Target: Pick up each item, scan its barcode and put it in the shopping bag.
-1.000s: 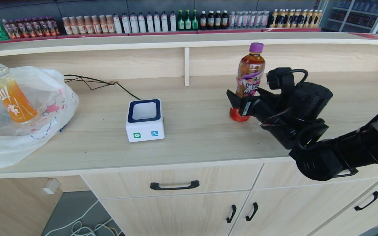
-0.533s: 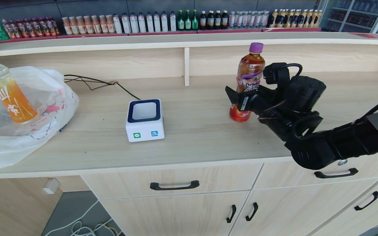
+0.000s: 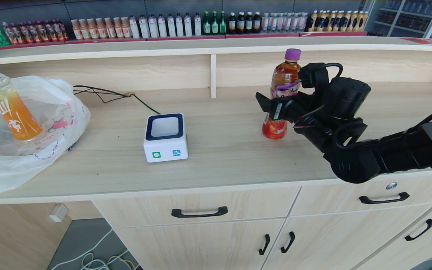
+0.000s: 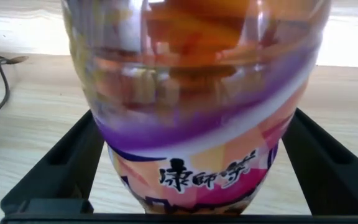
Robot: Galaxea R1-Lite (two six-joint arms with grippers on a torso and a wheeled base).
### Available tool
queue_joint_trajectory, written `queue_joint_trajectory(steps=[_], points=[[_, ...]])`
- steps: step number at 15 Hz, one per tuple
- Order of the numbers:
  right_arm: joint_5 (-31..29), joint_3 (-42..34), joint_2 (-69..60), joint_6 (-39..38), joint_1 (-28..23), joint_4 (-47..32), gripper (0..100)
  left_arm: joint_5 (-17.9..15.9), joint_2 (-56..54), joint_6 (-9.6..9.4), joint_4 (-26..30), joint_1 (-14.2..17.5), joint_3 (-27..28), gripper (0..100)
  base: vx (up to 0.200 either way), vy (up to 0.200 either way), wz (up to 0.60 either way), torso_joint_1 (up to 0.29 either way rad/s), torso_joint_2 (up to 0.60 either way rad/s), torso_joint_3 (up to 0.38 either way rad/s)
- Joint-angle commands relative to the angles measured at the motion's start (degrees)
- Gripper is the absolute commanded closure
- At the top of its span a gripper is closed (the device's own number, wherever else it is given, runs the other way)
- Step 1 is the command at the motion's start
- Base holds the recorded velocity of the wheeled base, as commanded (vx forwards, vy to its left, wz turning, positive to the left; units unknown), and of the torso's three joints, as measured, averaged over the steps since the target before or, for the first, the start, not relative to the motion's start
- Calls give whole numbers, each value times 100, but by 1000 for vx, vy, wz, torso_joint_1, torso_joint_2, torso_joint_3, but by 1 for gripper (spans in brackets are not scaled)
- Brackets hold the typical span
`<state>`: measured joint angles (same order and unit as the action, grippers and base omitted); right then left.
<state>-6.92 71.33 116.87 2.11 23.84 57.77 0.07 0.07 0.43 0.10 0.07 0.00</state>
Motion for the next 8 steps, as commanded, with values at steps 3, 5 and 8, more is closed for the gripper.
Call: queue_joint_trajectory(steps=[3, 5, 8], points=[[-2, -14, 11, 35, 6, -3, 100, 1, 1, 1, -1, 1, 0, 0, 0, 0, 0, 0, 0, 0], [7, 4, 11, 35, 24, -3, 100, 1, 1, 1, -1, 1, 0, 0, 0, 0, 0, 0, 0, 0], [33, 22, -24, 35, 24, 6, 100, 1, 1, 1, -1, 1, 0, 0, 0, 0, 0, 0, 0, 0]])
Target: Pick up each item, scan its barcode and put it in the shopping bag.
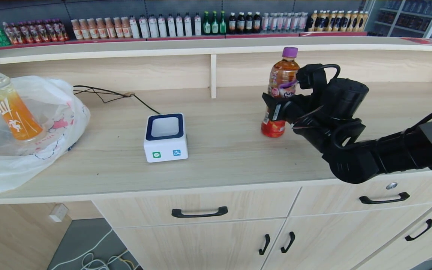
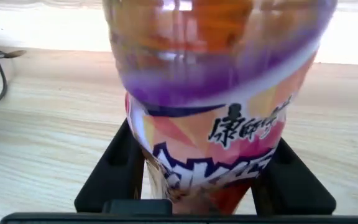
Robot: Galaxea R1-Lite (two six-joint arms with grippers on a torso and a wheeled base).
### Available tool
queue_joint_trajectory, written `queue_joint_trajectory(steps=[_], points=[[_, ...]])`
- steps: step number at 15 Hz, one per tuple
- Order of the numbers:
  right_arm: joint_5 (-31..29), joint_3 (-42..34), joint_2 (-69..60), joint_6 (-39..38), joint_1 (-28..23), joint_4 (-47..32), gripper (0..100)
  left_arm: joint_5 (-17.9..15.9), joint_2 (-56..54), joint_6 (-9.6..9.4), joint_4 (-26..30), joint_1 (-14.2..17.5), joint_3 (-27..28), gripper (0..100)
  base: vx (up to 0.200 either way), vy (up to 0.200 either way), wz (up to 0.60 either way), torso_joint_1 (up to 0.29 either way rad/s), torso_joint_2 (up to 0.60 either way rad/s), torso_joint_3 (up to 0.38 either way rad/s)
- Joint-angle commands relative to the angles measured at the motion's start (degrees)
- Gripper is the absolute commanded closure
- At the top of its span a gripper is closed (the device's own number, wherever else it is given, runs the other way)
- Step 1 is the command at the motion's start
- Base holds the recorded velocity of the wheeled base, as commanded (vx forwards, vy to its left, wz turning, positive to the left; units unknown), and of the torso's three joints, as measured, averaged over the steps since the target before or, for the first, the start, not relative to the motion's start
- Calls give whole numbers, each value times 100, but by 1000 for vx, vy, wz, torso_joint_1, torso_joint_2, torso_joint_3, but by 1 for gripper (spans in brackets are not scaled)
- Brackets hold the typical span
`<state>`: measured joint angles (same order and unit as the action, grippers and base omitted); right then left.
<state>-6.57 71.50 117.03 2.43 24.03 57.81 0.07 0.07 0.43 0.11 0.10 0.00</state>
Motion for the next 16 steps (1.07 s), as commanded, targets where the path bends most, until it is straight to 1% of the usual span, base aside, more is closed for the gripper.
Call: queue_joint_trajectory(steps=[1, 5, 8, 9, 12, 16], points=[[24, 48, -40, -5, 5, 2, 100, 1, 1, 1, -2, -1, 0, 0, 0, 0, 0, 0, 0, 0], [15, 154, -110, -5, 5, -15, 100, 1, 1, 1, -2, -1, 0, 0, 0, 0, 0, 0, 0, 0], [15, 453, -356, -5, 5, -393, 100, 1, 1, 1, -2, -1, 0, 0, 0, 0, 0, 0, 0, 0], [15, 462, -365, -5, 5, -411, 100, 1, 1, 1, -2, -1, 0, 0, 0, 0, 0, 0, 0, 0], [15, 549, -752, -14, 49, -499, 100, 1, 1, 1, -2, -1, 0, 0, 0, 0, 0, 0, 0, 0], [15, 585, -1578, -14, 216, -964, 100, 1, 1, 1, -2, -1, 0, 0, 0, 0, 0, 0, 0, 0]])
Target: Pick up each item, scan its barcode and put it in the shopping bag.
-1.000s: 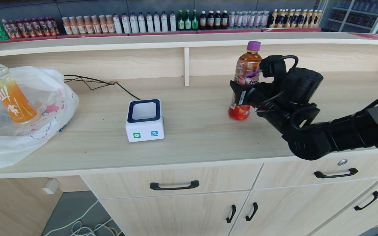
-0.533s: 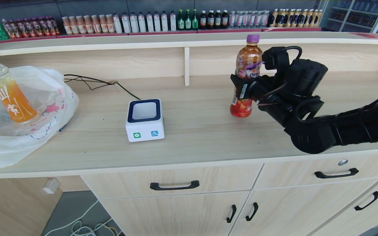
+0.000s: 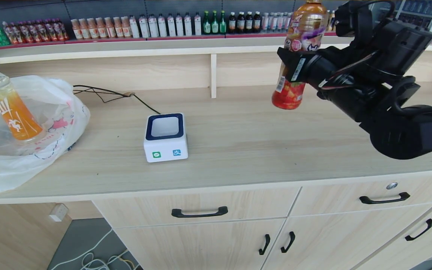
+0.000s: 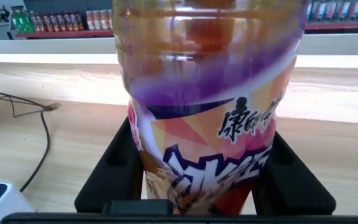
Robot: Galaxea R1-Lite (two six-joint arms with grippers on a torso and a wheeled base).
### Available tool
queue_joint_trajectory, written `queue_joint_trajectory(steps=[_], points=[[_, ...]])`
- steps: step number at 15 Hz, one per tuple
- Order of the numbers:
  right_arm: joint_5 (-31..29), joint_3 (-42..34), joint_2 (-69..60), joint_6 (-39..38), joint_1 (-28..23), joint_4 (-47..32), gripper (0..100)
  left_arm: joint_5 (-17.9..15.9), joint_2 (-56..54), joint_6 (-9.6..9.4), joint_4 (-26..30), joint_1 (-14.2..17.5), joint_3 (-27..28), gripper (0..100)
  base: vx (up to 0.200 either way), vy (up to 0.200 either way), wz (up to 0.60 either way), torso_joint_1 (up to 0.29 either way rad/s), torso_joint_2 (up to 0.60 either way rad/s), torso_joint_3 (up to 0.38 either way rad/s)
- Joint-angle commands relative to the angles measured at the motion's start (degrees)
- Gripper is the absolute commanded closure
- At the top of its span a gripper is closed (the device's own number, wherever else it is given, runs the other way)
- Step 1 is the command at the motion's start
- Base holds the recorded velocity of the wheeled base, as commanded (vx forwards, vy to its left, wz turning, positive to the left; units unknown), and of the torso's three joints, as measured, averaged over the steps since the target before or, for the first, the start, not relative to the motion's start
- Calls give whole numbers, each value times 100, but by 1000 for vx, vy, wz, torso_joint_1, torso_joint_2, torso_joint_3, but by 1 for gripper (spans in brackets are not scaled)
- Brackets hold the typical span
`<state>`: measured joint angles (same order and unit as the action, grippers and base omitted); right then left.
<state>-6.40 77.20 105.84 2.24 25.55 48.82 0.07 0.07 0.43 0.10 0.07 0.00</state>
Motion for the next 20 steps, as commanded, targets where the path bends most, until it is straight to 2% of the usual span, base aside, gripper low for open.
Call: queue_joint_trajectory(steps=[1, 6, 14, 20], points=[[-2, 14, -652, 4, 64, -119, 100, -7, 1, 1, -1, 1, 0, 0, 0, 0, 0, 0, 0, 0], [-10, -548, -1681, -13, 143, -444, 100, 1, 1, 1, -1, 1, 0, 0, 0, 0, 0, 0, 0, 0], [-10, -2816, -3087, -286, 486, -409, 100, 1, 1, 1, -1, 1, 0, 0, 0, 0, 0, 0, 0, 0], [-10, -3045, -3227, -593, 679, -400, 100, 1, 1, 1, -1, 1, 0, 0, 0, 0, 0, 0, 0, 0]])
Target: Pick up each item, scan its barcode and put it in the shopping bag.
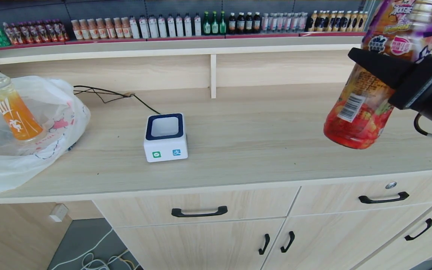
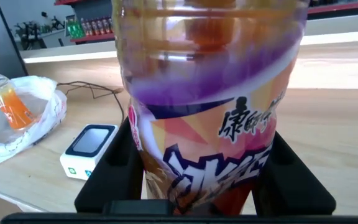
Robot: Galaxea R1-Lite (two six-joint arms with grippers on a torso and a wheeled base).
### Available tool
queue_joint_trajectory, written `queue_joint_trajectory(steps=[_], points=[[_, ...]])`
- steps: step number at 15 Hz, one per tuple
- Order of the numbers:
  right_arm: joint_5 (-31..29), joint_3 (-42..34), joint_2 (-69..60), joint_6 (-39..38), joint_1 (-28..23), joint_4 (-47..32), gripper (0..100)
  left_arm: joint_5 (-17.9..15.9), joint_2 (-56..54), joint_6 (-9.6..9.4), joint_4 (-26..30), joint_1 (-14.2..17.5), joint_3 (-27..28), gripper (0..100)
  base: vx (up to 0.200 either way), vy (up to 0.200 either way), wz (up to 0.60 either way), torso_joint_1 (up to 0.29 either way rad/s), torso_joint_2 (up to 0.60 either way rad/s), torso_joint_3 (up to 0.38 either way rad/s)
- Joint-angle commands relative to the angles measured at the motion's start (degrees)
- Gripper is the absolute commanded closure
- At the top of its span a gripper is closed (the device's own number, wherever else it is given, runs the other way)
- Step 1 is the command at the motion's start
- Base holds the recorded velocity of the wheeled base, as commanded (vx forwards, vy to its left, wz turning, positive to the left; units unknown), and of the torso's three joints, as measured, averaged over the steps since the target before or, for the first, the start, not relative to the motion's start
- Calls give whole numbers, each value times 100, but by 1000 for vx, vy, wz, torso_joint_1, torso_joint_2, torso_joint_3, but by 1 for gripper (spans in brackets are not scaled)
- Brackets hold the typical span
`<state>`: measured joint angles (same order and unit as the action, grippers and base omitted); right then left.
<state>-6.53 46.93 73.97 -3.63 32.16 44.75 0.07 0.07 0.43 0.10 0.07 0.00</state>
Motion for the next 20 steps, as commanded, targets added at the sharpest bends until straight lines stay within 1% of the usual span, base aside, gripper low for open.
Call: queue_joint_trajectory(steps=[1, 2, 3, 6, 7, 8, 10, 12, 13, 14, 15, 17, 18, 20], points=[[12, 9, -41, -85, 36, 7, 100, 1, 1, 1, -1, 1, 0, 0, 0, 0, 0, 0, 0, 0], [21, 26, -32, -155, 45, 7, 100, 1, 1, 1, -1, 1, 0, 0, 0, 0, 0, 0, 0, 0], [170, 35, -14, -252, 45, 7, 100, 1, 1, 1, -1, 1, 0, 0, 0, 0, 0, 0, 0, 0], [856, 18, 109, -410, 45, 7, 100, 1, 1, 1, -1, 1, 0, 0, 0, 0, 0, 0, 0, 0], [996, 79, 258, -437, 45, 25, 100, 1, 1, 1, -1, 1, 0, 0, 0, 0, 0, 0, 0, 0], [1154, 176, 407, -533, 54, 139, 100, 1, 1, 1, -1, 1, 0, 0, 0, 0, 0, 0, 0, 0], [1444, 281, 821, -709, 159, 666, 100, 1, 1, 1, -1, 1, 0, 0, 0, 0, 0, 0, 0, 0], [1664, 202, 1163, -876, 265, 1255, 100, 1, 1, 1, -1, 1, 0, 0, 0, 0, 0, 0, 0, 0], [1787, 202, 1207, -964, 282, 1378, 100, 1, 1, 1, -1, 1, 0, 0, 0, 0, 0, 0, 0, 0], [2262, 185, 1242, -1148, 309, 1607, 100, 1, 1, 1, -1, 1, 0, 0, 0, 0, 0, 0, 0, 0], [2490, 185, 1242, -1280, 309, 1642, 100, -7, 1, 1, -1, 1, 0, 0, 0, 0, 0, 0, 0, 0], [2745, 202, 1225, -1597, 309, 1818, 100, 1, 1, 1, -1, 1, 0, 0, 0, 0, 0, 0, 0, 0], [2939, 220, 1225, -1641, 326, 1897, 100, 1, 1, 1, -1, 1, 0, 0, 0, 0, 0, 0, 0, 0], [3317, 193, 1190, -1658, 519, 2011, 100, 1, 1, 1, -1, 1, 0, 0, 0, 0, 0, 0, 0, 0]])
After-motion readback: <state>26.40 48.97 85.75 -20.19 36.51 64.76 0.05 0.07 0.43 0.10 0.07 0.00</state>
